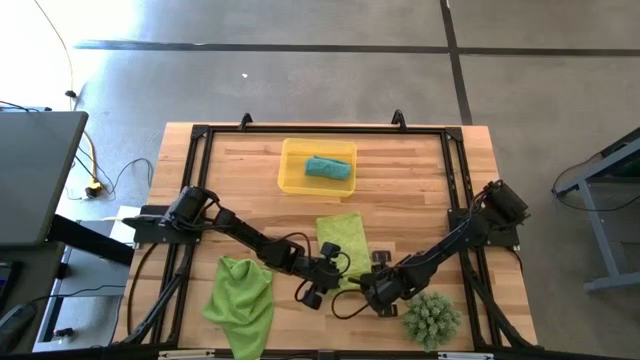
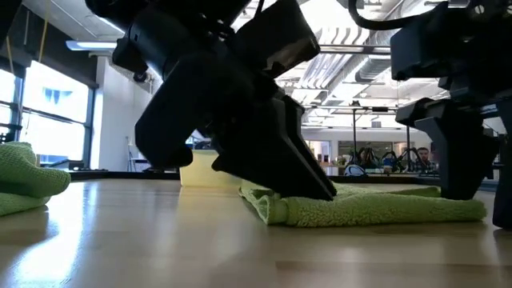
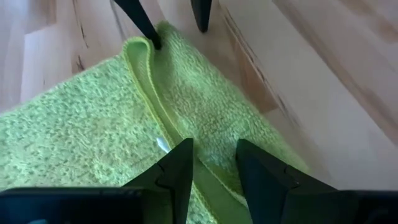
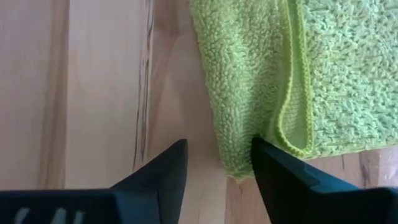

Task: Roll microfiber towels into tight, uniform cylinder then place into a basket
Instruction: Roll the light green microfiber towel

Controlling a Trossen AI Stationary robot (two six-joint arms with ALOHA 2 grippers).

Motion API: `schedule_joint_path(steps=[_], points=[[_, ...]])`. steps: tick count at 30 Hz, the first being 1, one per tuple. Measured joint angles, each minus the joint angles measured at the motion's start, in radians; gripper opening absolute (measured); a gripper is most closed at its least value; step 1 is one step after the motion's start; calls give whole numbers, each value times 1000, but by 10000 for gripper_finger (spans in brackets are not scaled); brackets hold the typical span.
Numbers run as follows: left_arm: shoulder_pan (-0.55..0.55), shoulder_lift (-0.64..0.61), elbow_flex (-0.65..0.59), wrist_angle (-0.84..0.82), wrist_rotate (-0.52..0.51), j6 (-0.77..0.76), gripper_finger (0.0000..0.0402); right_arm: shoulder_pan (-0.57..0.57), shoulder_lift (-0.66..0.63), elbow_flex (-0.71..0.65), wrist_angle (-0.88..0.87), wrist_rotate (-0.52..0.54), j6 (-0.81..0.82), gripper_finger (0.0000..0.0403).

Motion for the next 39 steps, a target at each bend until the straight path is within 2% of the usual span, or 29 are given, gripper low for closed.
schedule_joint_path(steps=[5, 15, 19, 23, 25, 27, 33, 39], points=[[-18, -6, 29, -5, -37, 0, 115, 0, 2, -1, -1, -3, 38, 126], [-68, -117, 96, -313, -183, -22, 115, -1, 5, -2, -15, 19, 94, 29], [-82, -156, 98, -444, -181, -77, 115, -3, 5, -3, -12, 14, 102, 5], [-83, -177, 97, -552, -81, -96, 115, -25, -13, -4, -1, -45, 143, 4], [-83, -177, 97, -552, -2, -94, 115, -38, -27, -6, 9, -77, 146, 2], [-83, -177, 97, -521, 31, -79, 115, -50, -42, -8, 12, -111, 146, 1], [-79, -168, 48, -337, 35, -29, 115, -91, -72, -9, 13, -156, 170, 1], [-59, -168, -9, -204, 81, -48, 122, -110, -72, -9, 15, -160, 169, 0]])
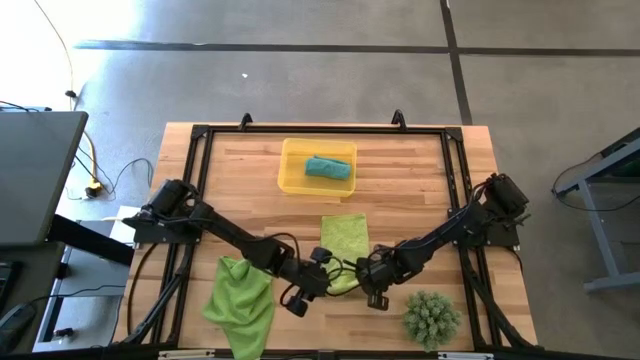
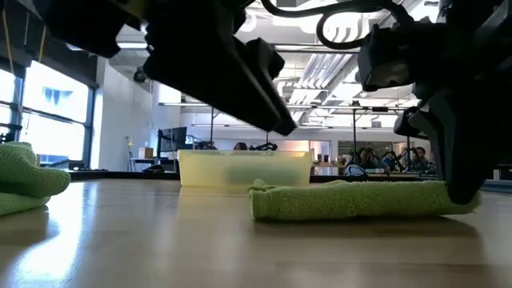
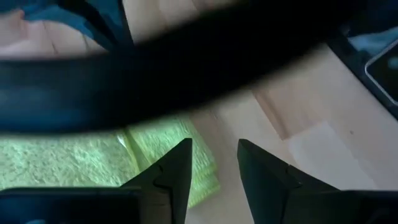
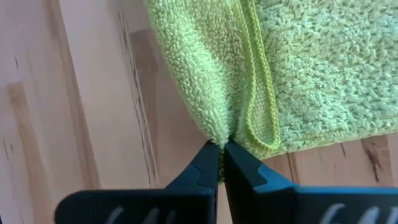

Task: Roll microfiber towels into tight, uniform cylinder then place into a basket
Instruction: Roll the light green microfiber towel

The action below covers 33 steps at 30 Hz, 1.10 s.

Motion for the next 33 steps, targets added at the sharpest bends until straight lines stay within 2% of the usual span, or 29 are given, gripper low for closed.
schedule_joint_path(steps=[8, 12, 17, 21, 24, 27, 30, 33], points=[[19, 12, -41, 21, -3, -66, 173, -17, -2, 2, 10, -11, 2, 0], [20, 36, -40, 41, -35, -37, 193, -30, -2, 2, 24, -14, 4, 0], [17, 79, -42, 35, -109, 4, 201, -43, -4, 3, 33, -30, 6, 0], [18, 90, -41, 28, -154, -27, 199, -43, -4, 3, 37, -32, 6, 0], [18, 90, -41, 18, -184, -94, 178, -43, -5, 4, 38, -33, 6, 0], [19, 90, -41, 7, -157, -142, 137, -43, -5, 4, 41, -33, 6, 0], [19, 89, -40, 3, -84, -189, 83, -43, -5, 4, 49, -33, 7, 0], [19, 88, -39, 15, 38, -254, 29, -42, -5, 4, 70, -41, 24, 0]])
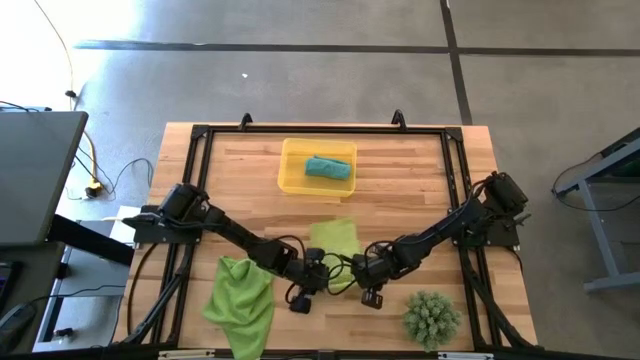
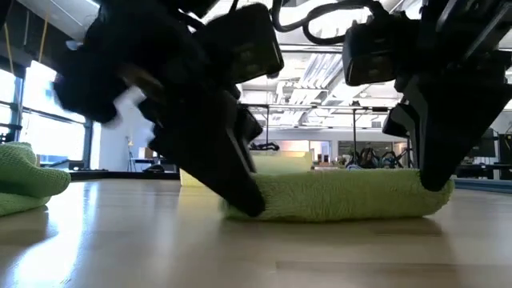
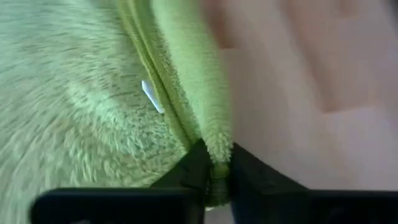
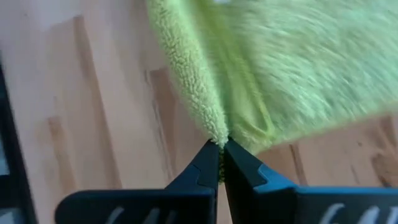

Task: Roll microfiber towels into tight, uniform cylinder then place into a basket
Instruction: Roll the light green microfiber towel

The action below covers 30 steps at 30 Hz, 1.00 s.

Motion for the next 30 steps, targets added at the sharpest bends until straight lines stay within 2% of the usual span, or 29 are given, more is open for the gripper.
schedule_joint_path(steps=[2, 4, 8, 15, 19, 25, 30], points=[[0, -9, 0, -6, 89, -54, 10, 0, 0, 1, 27, -22, 3, 0], [0, -13, 0, -8, 135, -103, 12, -1, 0, 2, 47, -47, 4, 0], [-1, -38, -1, -28, 143, -160, 25, -4, 0, 2, 82, -83, 8, 0], [-4, -75, -1, -77, 141, -242, 15, -49, 19, 1, 102, -97, 27, 0], [-2, -76, -1, -153, 81, -327, 14, -78, 32, 1, 134, -142, 10, 0], [0, -74, 0, -251, -36, -398, 16, -115, 77, 1, 149, -147, 0, 0], [-2, -66, 2, -258, -47, -404, 16, -130, 86, 1, 158, -141, -28, 10]])
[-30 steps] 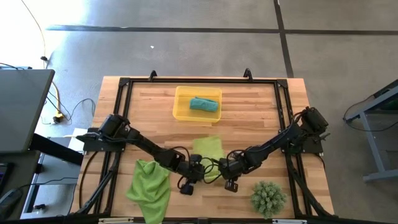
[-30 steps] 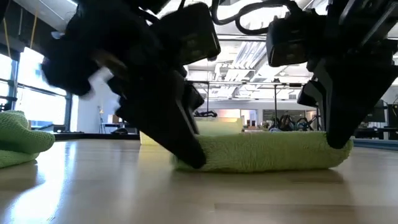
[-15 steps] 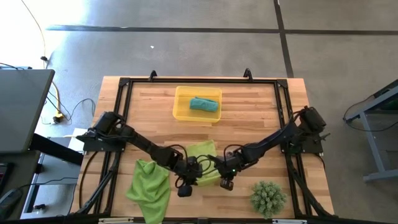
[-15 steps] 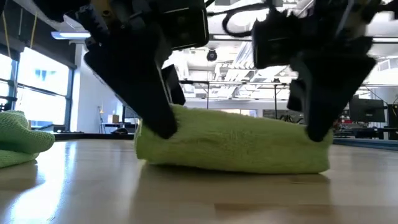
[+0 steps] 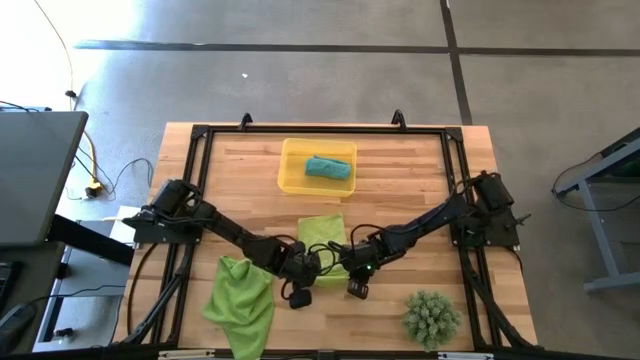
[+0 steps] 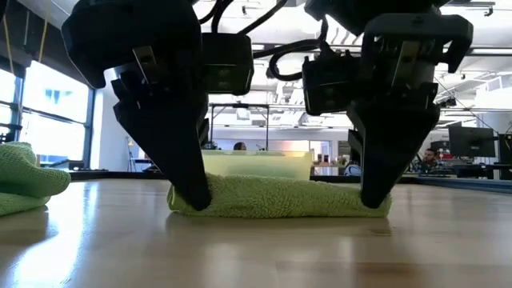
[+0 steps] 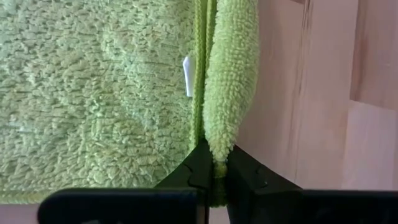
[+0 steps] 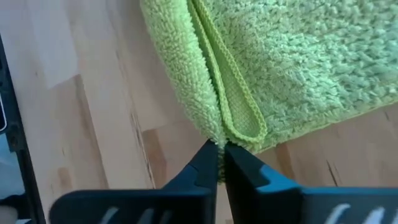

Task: Roll microfiber towels into tight, uniform cylinder then place into a basket
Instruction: Roll the light green microfiber towel

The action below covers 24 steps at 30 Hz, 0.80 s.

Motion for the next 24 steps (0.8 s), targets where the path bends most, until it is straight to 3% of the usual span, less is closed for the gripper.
schedule_joint_path(steps=[3, 10, 18, 24], points=[[1, 0, 0, 0, 4, 0, 16, -2, -4, 0, 1, -17, -2, 15], [-20, -31, -3, 11, 31, 31, 16, 2, -4, 0, 63, -172, -7, 3], [-40, -69, -4, 7, 30, 18, 16, -3, -5, 0, 110, -201, -41, 1], [-37, -76, -4, -56, -18, -74, 16, -26, -5, 2, 141, -212, -69, 1]])
